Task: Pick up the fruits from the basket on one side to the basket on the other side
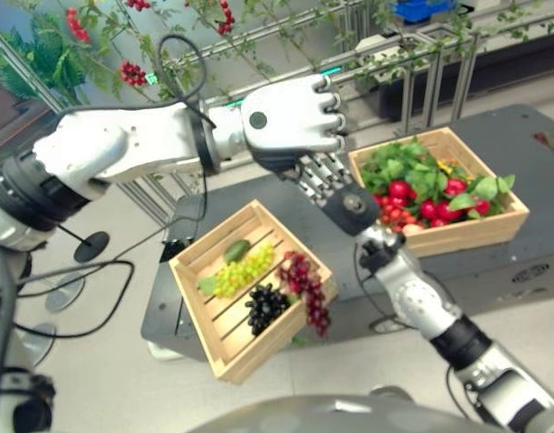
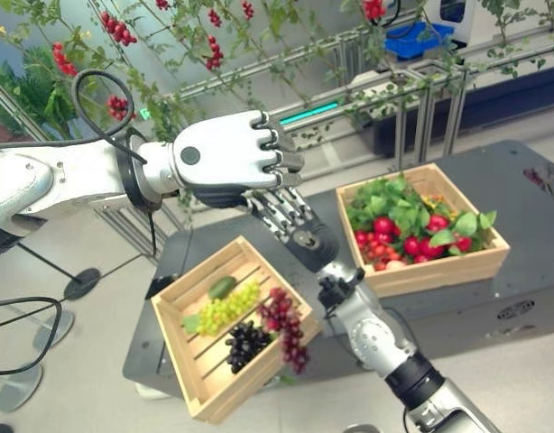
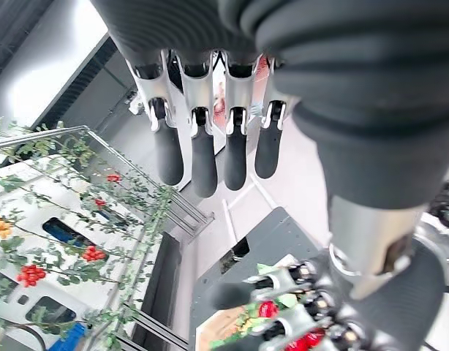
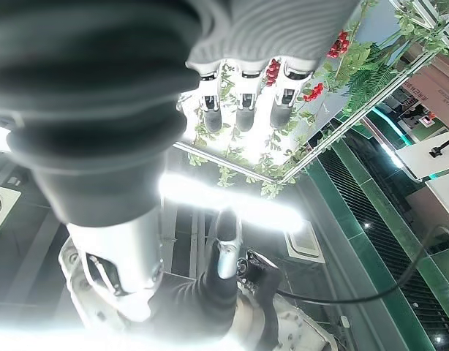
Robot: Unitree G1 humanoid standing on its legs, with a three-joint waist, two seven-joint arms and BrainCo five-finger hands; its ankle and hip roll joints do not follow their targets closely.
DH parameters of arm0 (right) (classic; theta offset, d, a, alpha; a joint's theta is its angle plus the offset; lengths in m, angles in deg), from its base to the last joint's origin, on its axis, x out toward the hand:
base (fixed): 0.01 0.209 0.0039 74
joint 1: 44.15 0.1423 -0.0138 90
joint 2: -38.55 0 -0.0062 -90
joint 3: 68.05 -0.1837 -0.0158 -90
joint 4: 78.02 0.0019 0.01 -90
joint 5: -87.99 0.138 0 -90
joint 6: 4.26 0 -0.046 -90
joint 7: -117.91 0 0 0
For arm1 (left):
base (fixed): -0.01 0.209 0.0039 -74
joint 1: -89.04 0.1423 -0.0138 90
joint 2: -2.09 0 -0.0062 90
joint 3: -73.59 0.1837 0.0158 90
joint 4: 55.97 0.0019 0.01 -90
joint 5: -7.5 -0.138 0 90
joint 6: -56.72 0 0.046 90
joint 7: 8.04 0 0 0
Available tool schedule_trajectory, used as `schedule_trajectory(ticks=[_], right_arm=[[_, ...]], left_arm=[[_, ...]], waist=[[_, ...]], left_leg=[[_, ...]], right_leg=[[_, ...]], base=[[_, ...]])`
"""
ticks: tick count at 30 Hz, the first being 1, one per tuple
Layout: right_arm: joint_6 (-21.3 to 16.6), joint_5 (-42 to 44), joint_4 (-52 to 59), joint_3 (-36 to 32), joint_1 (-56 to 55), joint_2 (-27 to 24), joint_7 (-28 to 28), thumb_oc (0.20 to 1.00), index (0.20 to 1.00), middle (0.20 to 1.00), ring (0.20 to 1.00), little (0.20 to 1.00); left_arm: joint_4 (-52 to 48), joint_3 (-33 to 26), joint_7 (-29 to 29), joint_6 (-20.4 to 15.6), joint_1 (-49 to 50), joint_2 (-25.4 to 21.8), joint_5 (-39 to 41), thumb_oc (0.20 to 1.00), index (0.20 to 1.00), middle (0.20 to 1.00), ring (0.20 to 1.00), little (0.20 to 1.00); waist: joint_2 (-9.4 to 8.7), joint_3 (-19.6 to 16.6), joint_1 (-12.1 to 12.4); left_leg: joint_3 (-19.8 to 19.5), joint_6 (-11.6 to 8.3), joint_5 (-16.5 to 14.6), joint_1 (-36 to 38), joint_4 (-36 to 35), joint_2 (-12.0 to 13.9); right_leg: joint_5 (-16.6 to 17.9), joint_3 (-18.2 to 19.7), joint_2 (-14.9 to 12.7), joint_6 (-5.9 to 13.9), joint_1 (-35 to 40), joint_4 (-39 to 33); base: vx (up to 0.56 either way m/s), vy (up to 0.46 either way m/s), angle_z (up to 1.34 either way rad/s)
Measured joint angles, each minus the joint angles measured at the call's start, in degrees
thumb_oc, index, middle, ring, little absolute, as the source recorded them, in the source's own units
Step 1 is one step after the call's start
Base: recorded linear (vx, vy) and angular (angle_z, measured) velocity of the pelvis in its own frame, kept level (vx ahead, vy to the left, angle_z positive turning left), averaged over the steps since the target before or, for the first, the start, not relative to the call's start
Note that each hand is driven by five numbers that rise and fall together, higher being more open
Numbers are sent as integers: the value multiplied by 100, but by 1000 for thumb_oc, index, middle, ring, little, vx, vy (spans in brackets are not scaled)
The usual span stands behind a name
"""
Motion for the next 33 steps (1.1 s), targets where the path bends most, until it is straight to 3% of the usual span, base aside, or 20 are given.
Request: schedule_trajectory(ticks=[14,20,21,22,24,25,28,29,33], right_arm=[[121,-197,-14,207,-124,-160,57,1000,1000,1000,1000,1000],[120,-336,-10,147,-202,-222,58,1000,1000,1000,1000,1000],[114,-337,-8,114,-268,-239,56,1000,1000,1000,1000,1000],[116,-346,-8,112,-302,-293,56,1000,1000,1000,1000,1000],[117,-439,-8,78,-375,-357,53,1000,1000,1000,1000,1000],[121,-464,9,30,-433,-370,54,1000,1000,1000,1000,1000],[120,-577,22,-176,-571,-397,49,1000,1000,1000,1000,1000],[122,-620,42,-312,-648,-433,41,1000,1000,1000,1000,1000],[122,-768,81,-822,-991,-508,-18,1000,1000,1000,1000,1000]], left_arm=[[38,-522,-247,-32,566,-40,398,200,200,200,200,200],[79,-1450,-252,-14,1684,-42,447,200,200,200,200,200],[120,-1607,-255,17,1902,-48,462,282,282,282,282,282],[180,-1607,-271,28,1939,-54,464,282,282,282,282,282],[250,-1607,-291,50,2032,-107,498,711,711,711,711,711],[320,-1655,-316,78,2131,-125,505,1000,1000,1000,1000,1000],[424,-2028,-387,152,2721,-118,688,1000,1000,1000,1000,1000],[500,-2263,-496,217,3088,-100,798,1000,1000,1000,1000,1000],[760,-3525,-712,424,4631,140,1333,1000,1000,1000,1000,1000]], waist=[[-49,-9,16],[-115,-46,18],[-110,-67,23],[-184,-34,33],[-205,-41,33],[-261,-26,41],[-373,-11,37],[-463,15,45],[-529,24,68]], left_leg=[[3,1,-1,3,0,16],[1,2,-1,3,-1,24],[1,1,-1,9,-2,29],[1,1,-1,-4,-3,32],[-3,1,-3,-3,-6,38],[-9,-2,-5,-1,-13,39],[-7,-3,-4,-8,-10,40],[-7,-2,-4,-21,-14,43],[12,-2,-10,-46,-18,40]], right_leg=[[0,14,24,-1,-1,6],[0,24,37,-3,-2,14],[-5,26,38,-8,-2,-1],[-5,22,42,-9,-13,4],[-7,18,42,-12,-14,7],[-7,13,44,-12,-13,12],[-7,16,48,-12,-22,14],[-7,18,52,-12,-41,29],[-23,90,54,-25,-133,74]], base=[[0,0,0],[0,0,0],[0,0,0],[0,0,0],[0,0,0],[0,0,0],[0,0,0],[0,10,-4],[-1,20,-9]])
